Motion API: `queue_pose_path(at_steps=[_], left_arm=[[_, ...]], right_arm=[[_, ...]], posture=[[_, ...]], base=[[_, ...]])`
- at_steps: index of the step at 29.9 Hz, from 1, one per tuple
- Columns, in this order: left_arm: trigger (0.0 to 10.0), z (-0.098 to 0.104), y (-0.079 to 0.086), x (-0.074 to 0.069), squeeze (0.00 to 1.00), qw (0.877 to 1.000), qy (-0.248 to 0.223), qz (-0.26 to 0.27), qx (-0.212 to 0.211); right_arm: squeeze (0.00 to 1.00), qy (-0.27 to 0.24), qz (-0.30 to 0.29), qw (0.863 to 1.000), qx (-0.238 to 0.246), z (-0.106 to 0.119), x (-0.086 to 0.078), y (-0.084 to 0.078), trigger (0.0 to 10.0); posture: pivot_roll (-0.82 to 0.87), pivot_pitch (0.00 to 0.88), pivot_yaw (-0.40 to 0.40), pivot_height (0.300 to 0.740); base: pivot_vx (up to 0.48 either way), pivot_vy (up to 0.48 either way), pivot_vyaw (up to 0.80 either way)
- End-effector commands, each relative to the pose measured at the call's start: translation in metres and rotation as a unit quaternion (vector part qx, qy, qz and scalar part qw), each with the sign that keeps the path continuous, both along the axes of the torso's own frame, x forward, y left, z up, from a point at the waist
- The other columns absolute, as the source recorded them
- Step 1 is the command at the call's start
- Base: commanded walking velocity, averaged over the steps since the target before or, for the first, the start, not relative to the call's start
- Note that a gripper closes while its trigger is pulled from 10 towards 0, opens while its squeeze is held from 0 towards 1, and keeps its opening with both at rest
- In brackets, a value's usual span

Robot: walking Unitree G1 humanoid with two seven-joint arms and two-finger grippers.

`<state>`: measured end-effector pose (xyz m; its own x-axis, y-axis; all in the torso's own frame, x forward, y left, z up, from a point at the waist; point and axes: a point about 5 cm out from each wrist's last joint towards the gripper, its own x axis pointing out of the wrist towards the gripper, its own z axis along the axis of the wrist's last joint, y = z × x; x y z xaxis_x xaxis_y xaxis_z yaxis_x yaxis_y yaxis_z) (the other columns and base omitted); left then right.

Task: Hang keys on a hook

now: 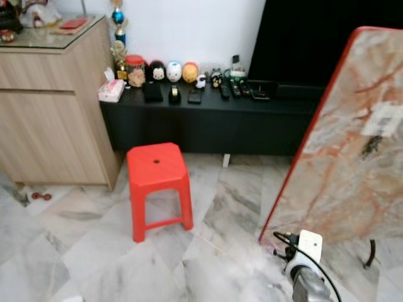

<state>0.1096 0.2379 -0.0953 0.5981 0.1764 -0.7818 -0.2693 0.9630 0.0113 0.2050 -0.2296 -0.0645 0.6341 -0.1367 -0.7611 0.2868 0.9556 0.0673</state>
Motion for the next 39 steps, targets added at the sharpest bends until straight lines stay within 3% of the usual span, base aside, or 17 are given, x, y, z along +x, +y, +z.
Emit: queue_pose_path(at_steps=[1, 6, 39], left_arm=[[10.0, -0.003, -0.007, -0.005, 0.00, 1.000, 0.004, -0.009, -0.009], [10.0, -0.004, -0.006, -0.015, 0.00, 1.000, 0.007, -0.010, -0.010], [10.0, -0.003, -0.006, -0.008, 0.00, 1.000, 0.005, -0.008, -0.010]], right_arm=[[0.00, 0.011, -0.002, 1.000, -0.018, 0.000, -0.004, -0.010, 10.0], [0.00, 0.049, -0.003, 0.999, -0.025, -0.010, -0.020, -0.009, 10.0], [0.00, 0.025, 0.030, 0.999, -0.018, -0.007, -0.008, 0.006, 10.0]], posture=[[0.04, 0.000, -0.096, 0.740], [0.05, 0.000, -0.091, 0.740], [0.06, 0.000, -0.091, 0.740]], base=[[0.000, -0.405, 0.00], [0.000, -0.404, 0.00], [0.000, -0.405, 0.00]])
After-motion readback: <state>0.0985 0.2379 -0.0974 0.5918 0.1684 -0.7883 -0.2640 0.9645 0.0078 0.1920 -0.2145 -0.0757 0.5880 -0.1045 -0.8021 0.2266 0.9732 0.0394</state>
